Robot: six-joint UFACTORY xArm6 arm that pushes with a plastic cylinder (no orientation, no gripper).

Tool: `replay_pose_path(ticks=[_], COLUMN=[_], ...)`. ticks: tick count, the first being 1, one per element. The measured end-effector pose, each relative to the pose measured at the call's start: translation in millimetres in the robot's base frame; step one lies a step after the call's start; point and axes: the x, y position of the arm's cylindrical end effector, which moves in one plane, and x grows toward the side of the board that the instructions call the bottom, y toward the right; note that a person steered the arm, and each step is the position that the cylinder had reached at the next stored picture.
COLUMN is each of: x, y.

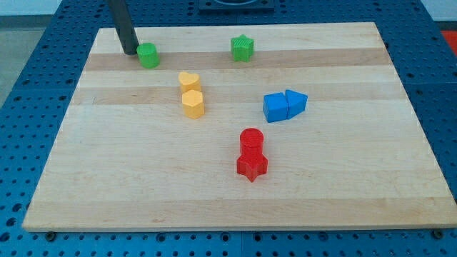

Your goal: Touch the left of the green circle

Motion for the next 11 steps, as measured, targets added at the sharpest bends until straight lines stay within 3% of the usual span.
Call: replay_pose_path(ticks=[8,11], x=[16.6,16.6], y=[-11.9,40.3])
